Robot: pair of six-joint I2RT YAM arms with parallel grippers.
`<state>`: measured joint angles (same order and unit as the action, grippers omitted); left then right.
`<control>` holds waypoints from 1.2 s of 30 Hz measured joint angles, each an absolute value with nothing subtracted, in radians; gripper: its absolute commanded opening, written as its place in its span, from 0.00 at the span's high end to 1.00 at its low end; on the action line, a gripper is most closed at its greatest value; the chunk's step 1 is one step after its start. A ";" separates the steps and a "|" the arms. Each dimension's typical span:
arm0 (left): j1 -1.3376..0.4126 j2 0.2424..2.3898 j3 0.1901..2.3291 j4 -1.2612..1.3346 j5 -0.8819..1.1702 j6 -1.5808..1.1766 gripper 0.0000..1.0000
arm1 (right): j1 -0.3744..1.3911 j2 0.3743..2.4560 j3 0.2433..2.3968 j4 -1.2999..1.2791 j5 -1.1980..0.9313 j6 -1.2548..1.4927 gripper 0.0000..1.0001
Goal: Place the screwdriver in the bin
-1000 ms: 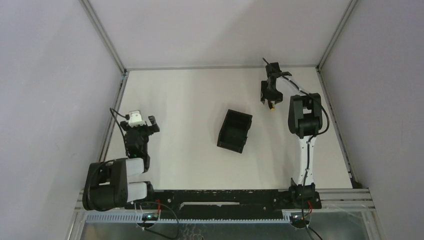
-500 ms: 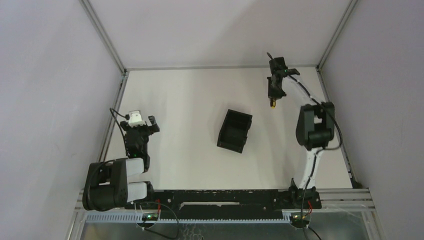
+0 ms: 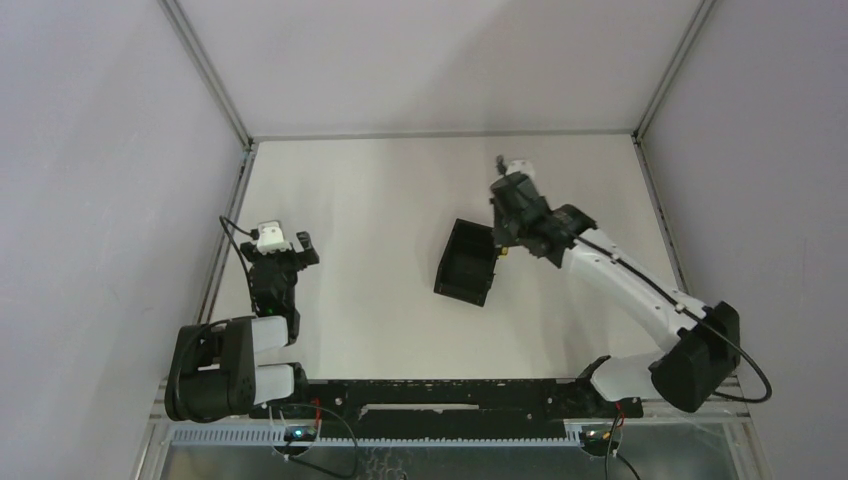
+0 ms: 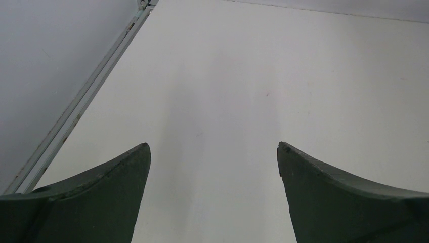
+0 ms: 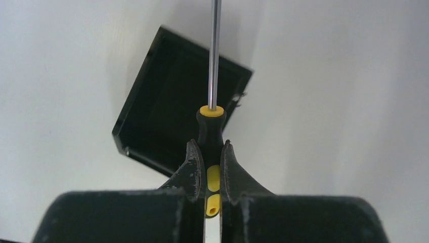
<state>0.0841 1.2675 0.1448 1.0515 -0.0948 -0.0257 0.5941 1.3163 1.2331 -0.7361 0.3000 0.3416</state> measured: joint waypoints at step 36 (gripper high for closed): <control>0.084 1.267 0.144 1.052 -0.095 -0.026 0.00 | 0.834 1.728 1.213 -0.615 0.377 0.551 0.21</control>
<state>0.0841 1.2675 0.1444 1.0519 -0.0948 -0.0257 0.8341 1.7275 1.2133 -0.6147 0.3771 0.5514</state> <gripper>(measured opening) 0.996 0.664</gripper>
